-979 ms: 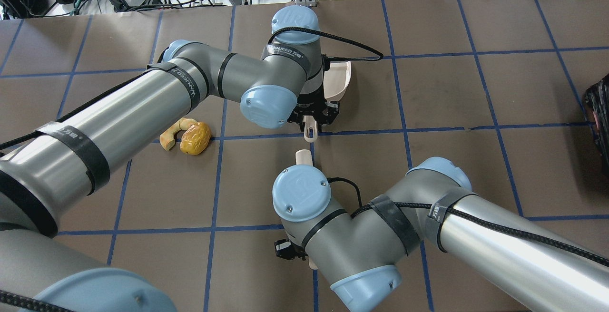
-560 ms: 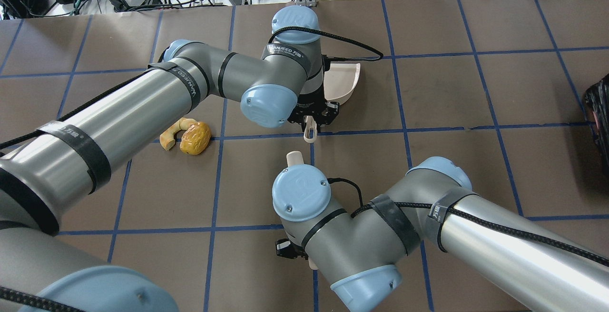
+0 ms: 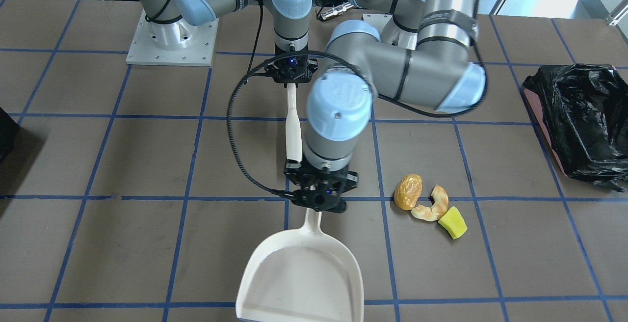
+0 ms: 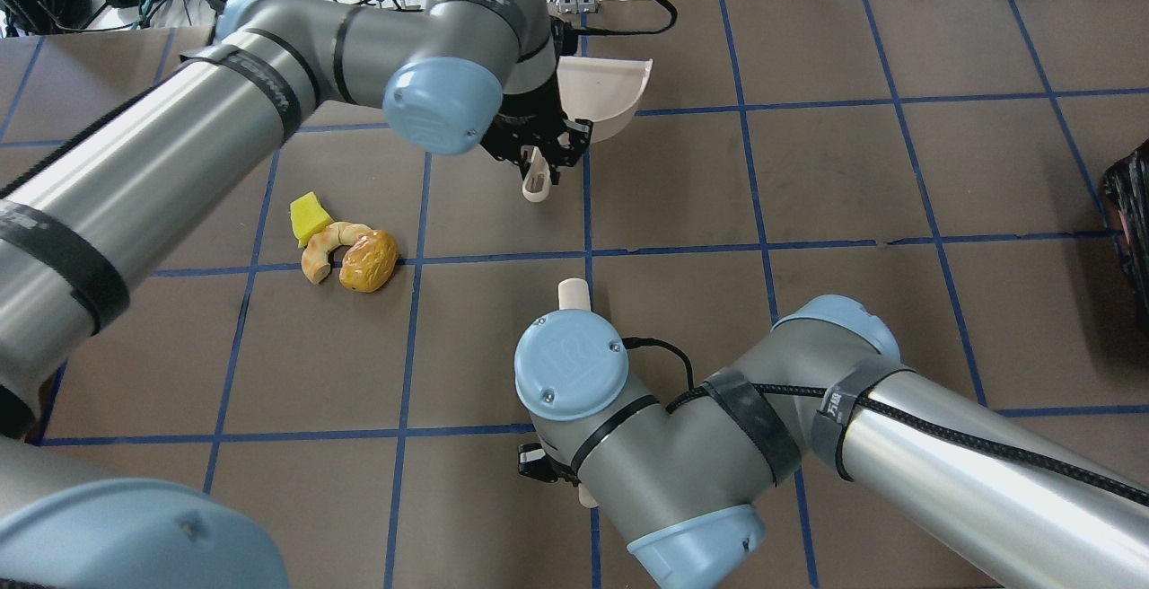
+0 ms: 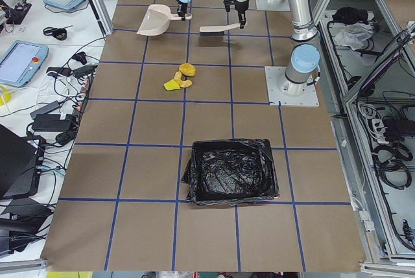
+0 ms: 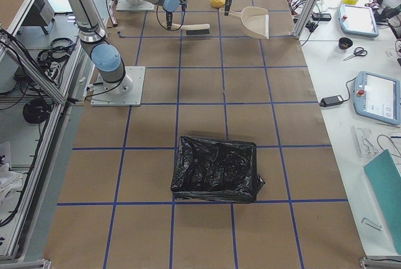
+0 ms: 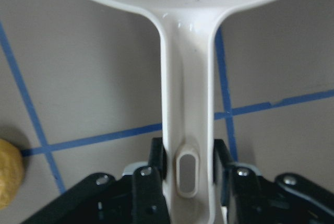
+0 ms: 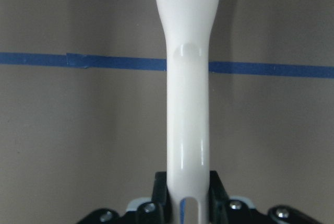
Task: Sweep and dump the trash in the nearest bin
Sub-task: 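Lift dustpan with left gripper while right gripper lifts the brush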
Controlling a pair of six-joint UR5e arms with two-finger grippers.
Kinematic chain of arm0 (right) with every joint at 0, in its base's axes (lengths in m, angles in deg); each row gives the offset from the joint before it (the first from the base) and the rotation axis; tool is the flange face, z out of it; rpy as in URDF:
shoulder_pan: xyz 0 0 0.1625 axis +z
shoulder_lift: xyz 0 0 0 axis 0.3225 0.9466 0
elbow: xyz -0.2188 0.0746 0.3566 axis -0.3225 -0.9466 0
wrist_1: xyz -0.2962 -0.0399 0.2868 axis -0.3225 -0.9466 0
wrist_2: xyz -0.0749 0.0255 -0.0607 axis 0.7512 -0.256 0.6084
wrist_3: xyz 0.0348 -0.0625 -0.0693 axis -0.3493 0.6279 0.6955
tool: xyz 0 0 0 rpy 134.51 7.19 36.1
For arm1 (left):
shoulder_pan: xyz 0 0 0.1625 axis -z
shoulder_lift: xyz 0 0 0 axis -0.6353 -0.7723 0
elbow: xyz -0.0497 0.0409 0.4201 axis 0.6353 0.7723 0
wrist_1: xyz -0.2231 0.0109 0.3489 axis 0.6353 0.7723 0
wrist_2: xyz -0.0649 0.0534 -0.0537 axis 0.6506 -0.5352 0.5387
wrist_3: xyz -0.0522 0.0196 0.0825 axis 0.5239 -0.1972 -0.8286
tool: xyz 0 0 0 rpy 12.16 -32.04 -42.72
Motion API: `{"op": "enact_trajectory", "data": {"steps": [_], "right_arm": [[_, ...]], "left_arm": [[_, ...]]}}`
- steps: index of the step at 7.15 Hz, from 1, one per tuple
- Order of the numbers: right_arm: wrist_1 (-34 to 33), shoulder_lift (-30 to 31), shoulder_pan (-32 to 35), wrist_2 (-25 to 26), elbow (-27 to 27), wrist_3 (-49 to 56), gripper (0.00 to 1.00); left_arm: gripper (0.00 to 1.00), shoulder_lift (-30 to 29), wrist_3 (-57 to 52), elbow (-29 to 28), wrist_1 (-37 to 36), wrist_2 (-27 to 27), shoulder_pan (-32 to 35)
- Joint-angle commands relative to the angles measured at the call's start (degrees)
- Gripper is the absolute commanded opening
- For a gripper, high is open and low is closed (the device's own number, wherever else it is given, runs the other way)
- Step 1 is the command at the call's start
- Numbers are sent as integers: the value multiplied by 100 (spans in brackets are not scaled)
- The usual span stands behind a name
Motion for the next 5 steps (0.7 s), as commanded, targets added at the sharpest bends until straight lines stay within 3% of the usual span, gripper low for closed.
{"op": "enact_trajectory", "data": {"steps": [1, 3, 5], "right_arm": [[-43, 6, 29, -18, -92, -511, 0], [-43, -108, 82, -70, -433, -1116, 0], [-60, -641, 274, -325, -1187, -1782, 0]], "left_arm": [[0, 416, -1822, -116, 587, -114, -1200], [0, 619, -3983, 15, 641, -404, -2343], [0, 638, -6129, 173, 598, -764, -3468]]}}
